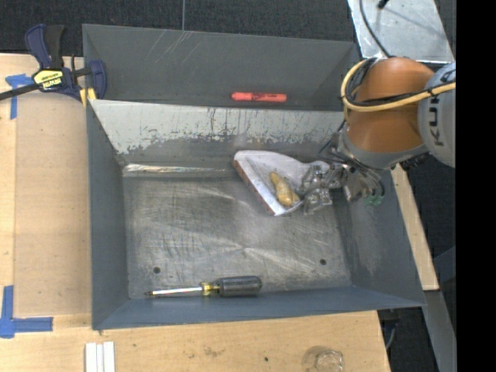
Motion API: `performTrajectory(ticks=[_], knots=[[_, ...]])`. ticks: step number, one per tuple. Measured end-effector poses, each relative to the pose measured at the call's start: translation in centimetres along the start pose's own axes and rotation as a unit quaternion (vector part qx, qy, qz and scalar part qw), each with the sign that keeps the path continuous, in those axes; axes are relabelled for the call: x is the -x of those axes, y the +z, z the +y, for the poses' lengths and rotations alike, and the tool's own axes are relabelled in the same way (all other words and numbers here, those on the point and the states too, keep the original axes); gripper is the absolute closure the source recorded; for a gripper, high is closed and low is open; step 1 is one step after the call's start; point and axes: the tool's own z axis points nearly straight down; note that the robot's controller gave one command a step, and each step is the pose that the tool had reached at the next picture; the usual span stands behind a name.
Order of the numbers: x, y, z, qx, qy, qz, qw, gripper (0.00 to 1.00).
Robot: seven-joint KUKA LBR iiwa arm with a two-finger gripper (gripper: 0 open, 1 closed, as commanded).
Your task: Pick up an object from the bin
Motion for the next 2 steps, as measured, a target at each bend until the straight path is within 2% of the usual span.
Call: performTrajectory(ticks=[2], knots=[[0.3,-3.7,-0.1,-0.002,0.000,-0.0078,1.0000,1.00]])
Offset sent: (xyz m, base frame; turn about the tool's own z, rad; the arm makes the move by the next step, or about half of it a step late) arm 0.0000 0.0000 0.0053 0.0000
